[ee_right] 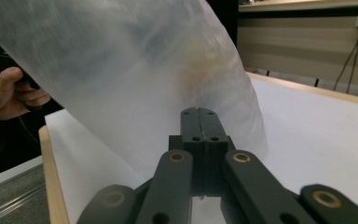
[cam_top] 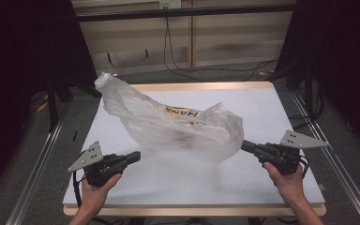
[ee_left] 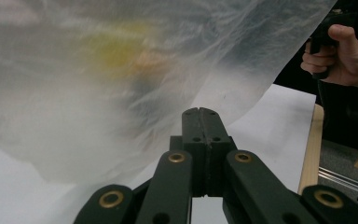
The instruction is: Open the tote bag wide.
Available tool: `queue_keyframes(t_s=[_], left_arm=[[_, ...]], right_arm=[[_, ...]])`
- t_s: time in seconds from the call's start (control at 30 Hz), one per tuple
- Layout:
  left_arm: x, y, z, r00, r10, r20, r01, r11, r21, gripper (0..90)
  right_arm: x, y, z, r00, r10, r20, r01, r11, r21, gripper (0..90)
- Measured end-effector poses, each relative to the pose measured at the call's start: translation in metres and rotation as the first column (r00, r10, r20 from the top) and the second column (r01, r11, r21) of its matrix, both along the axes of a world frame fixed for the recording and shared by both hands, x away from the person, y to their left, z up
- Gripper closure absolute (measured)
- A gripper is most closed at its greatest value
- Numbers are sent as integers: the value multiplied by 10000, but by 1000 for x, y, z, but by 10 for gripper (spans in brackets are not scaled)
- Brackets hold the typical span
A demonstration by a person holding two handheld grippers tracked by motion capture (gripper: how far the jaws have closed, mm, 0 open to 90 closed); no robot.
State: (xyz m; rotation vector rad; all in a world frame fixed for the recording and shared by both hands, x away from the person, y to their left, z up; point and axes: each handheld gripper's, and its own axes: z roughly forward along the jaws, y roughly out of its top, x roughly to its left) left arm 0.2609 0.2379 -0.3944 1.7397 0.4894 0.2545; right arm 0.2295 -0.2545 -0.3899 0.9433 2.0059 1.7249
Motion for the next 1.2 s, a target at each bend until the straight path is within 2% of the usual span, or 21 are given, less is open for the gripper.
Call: queue_keyframes(t_s=[0.03,0.07,0.13,0.17,0.2,0.5,0.57,0.63,0.77,0.87,0.9,0.93,1.2], left_arm=[[0,0,0,10000,0,0,0,10000,0,900],[1,-4,7,9996,-108,245,108,9999,33,900],[1,-7,10,9996,-169,215,171,9998,-51,900],[2,-10,13,9990,-249,360,246,9997,69,900],[3,-15,18,9983,-372,450,371,9993,13,900],[4,-32,33,9946,-771,700,779,9969,-96,900],[4,-36,41,9909,-991,911,1020,9944,-279,900],[4,-38,47,9893,-1051,1015,1083,9937,-271,900],[4,-39,56,9870,-1045,1220,1103,9930,-418,900],[7,-41,69,9832,-1083,1471,1197,9902,-713,900],[7,-41,69,9832,-1083,1471,1197,9902,-713,900],[8,-44,74,9825,-1136,1479,1278,9877,-904,900],[19,-63,88,9761,-1459,1610,1625,9821,-954,900]], right_arm=[[1,2,3,9999,47,97,-48,10000,25,900],[1,4,6,9998,114,163,-115,9999,57,900],[2,5,9,9997,160,170,-161,9998,97,900],[3,6,12,9994,243,260,-248,9996,166,900],[5,8,17,9989,330,330,-337,9992,222,900],[10,17,36,9953,715,649,-747,9961,479,900],[10,19,40,9942,774,750,-812,9955,486,900],[10,21,44,9925,890,843,-936,9942,525,900],[12,25,50,9909,996,901,-1053,9926,606,900],[15,29,53,9891,1120,954,-1184,9909,647,900],[15,29,53,9891,1120,954,-1184,9909,647,900],[17,32,55,9881,1186,979,-1261,9892,751,900],[27,41,63,9837,1406,1118,-1499,9855,795,900]])
